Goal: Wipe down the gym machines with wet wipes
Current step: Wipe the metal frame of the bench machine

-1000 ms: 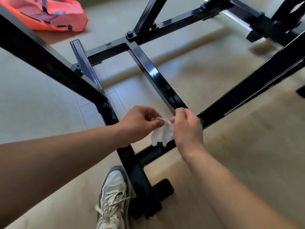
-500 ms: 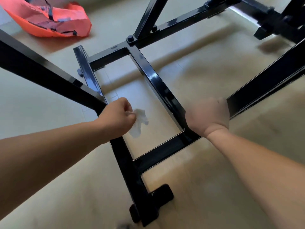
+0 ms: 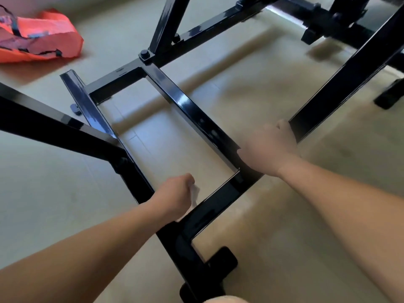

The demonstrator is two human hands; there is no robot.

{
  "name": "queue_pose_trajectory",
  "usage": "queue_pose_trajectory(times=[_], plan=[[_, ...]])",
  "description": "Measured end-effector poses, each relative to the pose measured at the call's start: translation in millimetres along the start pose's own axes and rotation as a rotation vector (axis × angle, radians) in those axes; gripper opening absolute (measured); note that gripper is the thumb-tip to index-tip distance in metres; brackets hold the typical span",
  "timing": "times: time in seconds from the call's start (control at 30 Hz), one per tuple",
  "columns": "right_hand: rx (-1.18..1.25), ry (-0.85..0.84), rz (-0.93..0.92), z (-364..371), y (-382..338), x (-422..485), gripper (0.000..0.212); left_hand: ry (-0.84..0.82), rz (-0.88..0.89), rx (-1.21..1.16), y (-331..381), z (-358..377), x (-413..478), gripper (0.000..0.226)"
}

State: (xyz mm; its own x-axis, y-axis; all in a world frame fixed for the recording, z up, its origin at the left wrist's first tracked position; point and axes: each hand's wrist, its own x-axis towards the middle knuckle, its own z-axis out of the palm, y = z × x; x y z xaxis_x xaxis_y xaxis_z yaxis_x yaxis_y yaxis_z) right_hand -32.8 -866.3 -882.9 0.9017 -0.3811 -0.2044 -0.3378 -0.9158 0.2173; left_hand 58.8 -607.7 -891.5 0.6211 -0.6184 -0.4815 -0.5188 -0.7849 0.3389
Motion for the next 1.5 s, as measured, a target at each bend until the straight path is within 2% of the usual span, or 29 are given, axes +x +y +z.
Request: queue_pose_trajectory(times=[0.1, 0.2, 0.33, 0.4, 0.47, 0.57, 0.67, 0.73, 0.8, 0.9, 0.97, 1.1, 1.17, 1.23, 1.3, 1.37, 1.43, 1.5], plan=[[-0.048, -0.137, -0.089, -7, 7, -10, 0.068, -0.009, -0.017, -0.023, 11, 6, -2, 0.031], [-0.14, -0.259, -0.106, -8, -2, -22, 0.078, -0.128, -0.116, -0.239, 22, 30, -15, 0.032], [-0.181, -0.292, -0.053, -10, -17, -28, 0.079, -0.167, -0.271, -0.556, 36, 27, -11, 0.028], [-0.184, -0.306, -0.04, -13, -20, -28, 0.078, -0.226, -0.276, -0.648, 49, 21, -12, 0.032], [-0.18, -0.329, -0.035, -15, -22, -29, 0.077, -0.223, -0.158, -0.523, 55, 26, -15, 0.037], [-0.18, -0.332, -0.03, -15, -23, -27, 0.076, -0.217, -0.004, -0.117, 42, 22, -30, 0.043], [-0.176, -0.323, -0.024, -14, -25, -26, 0.075, -0.283, 0.028, 0.256, 28, 14, -45, 0.034], [-0.161, -0.307, -0.02, -14, -26, -25, 0.074, -0.281, 0.003, 0.334, 32, 11, -46, 0.026], [-0.139, -0.306, -0.022, -15, -24, -22, 0.073, -0.256, -0.044, 0.22, 49, 10, -32, 0.026], [-0.132, -0.316, -0.029, -18, -22, -20, 0.07, -0.191, -0.049, -0.263, 87, 16, -7, 0.034], [-0.132, -0.316, -0.035, -21, -21, -20, 0.067, -0.116, 0.017, -0.412, 105, 21, 0, 0.039], [-0.1, -0.282, -0.047, -25, -20, -23, 0.064, -0.108, 0.063, -0.123, 82, 19, -7, 0.037], [-0.073, -0.264, -0.031, -26, -19, -24, 0.065, -0.206, 0.023, 0.089, 61, 13, -16, 0.034], [-0.062, -0.258, -0.027, -24, -22, -26, 0.065, -0.308, -0.03, 0.203, 43, 11, -27, 0.03], [-0.047, -0.253, -0.027, -21, -20, -28, 0.064, -0.291, -0.085, 0.15, 48, 7, -26, 0.029], [-0.028, -0.255, -0.044, -20, -17, -29, 0.065, -0.183, -0.124, -0.045, 75, 9, -14, 0.034], [0.004, -0.259, -0.07, -25, -12, -29, 0.067, -0.046, -0.096, -0.202, 113, 16, 0, 0.035], [0.042, -0.283, -0.112, -32, -4, -26, 0.065, 0.075, -0.026, -0.227, 134, 24, 7, 0.034]])
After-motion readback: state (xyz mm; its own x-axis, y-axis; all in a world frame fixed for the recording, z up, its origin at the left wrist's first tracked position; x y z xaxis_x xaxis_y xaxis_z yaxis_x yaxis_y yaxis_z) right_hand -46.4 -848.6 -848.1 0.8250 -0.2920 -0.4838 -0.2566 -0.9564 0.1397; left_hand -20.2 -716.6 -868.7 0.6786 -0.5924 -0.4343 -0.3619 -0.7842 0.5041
